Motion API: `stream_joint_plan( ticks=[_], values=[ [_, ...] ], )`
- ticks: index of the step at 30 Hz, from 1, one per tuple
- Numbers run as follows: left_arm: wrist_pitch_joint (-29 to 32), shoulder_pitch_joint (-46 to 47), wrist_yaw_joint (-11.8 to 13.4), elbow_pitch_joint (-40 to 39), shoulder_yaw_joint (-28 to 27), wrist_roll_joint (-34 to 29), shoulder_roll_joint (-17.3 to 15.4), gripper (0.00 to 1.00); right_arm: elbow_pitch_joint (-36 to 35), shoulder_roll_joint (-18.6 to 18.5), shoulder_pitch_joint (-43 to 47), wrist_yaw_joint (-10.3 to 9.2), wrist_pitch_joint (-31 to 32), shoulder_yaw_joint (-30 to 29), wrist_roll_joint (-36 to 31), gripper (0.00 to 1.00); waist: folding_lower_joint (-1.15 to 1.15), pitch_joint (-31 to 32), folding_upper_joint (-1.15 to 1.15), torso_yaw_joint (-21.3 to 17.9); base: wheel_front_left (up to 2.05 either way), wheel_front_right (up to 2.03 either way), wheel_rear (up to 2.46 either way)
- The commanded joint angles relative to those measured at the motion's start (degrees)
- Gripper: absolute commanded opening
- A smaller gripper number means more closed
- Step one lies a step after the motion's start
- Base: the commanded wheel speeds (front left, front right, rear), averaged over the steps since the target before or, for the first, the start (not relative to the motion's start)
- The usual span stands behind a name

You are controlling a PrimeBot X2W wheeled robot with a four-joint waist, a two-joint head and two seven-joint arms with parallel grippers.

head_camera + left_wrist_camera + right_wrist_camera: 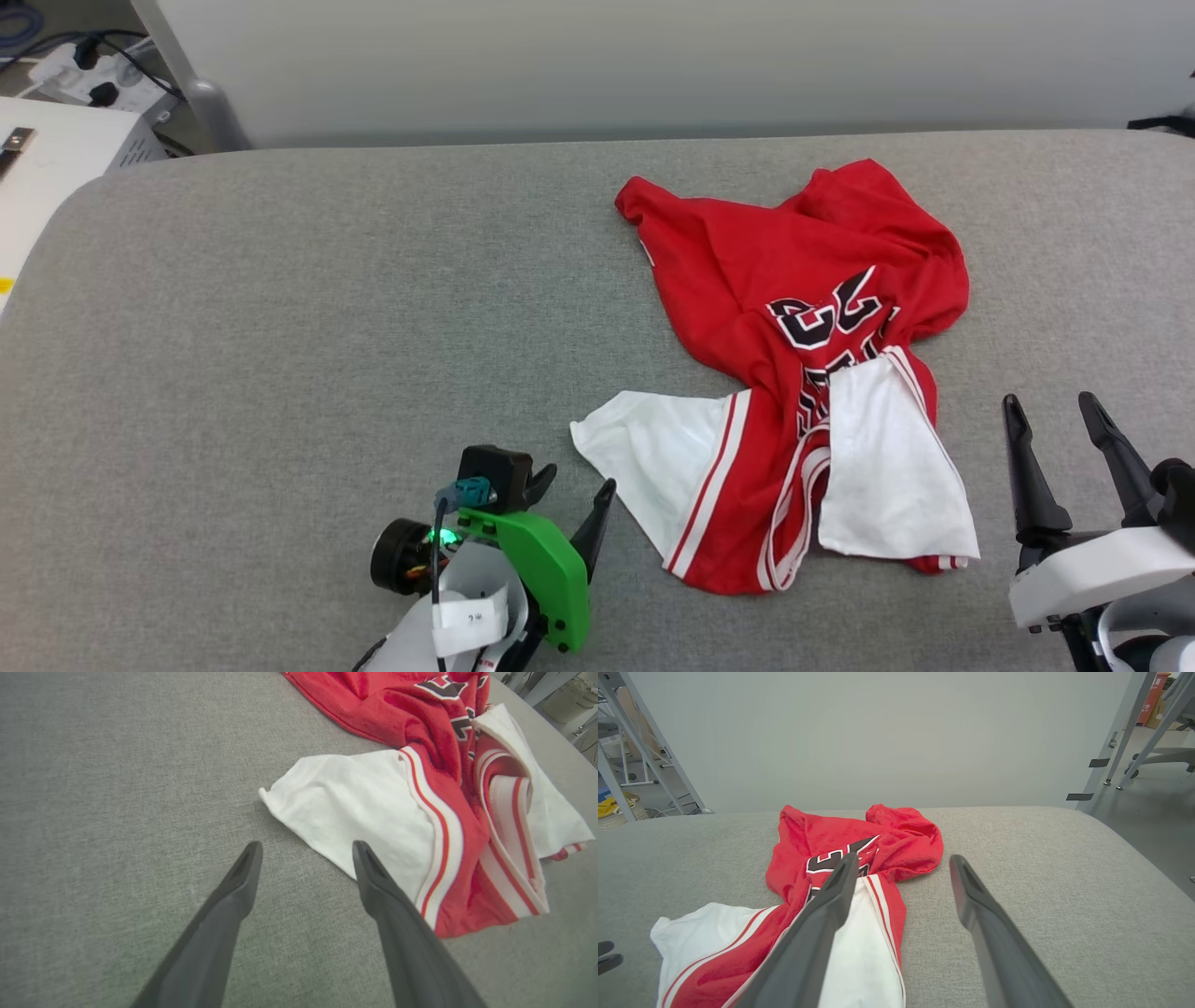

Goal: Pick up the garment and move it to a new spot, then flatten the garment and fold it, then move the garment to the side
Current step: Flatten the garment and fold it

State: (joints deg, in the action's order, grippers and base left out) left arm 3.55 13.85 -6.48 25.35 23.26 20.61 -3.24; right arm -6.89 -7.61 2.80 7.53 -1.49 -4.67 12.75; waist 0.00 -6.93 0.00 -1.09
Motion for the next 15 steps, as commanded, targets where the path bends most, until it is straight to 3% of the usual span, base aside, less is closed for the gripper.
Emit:
stream_joint_plan(
  ticks=[1,13,15],
  values=[
    [-0.1,2.1,0.6,1.1,-0.1,0.6,0.1,1.0,-0.3,0.1,-0.8,-0.04,0.2,0.3,-0.4,1.0,0.0,-1.9,0.0,-2.1,0.0,0.0,0.0],
    [-0.3,8.2,2.0,12.3,2.0,1.8,0.3,1.0,0.2,0.1,-1.5,-0.04,0.4,0.7,-1.1,1.0,0.0,-3.9,0.0,-5.1,0.0,0.0,0.0],
    [0.6,8.7,2.0,14.3,2.9,1.8,0.3,0.25,0.2,0.1,-1.6,-0.04,0.4,0.8,-1.2,1.0,0.0,-4.0,0.0,-5.3,0.0,0.0,0.0]
  ],
)
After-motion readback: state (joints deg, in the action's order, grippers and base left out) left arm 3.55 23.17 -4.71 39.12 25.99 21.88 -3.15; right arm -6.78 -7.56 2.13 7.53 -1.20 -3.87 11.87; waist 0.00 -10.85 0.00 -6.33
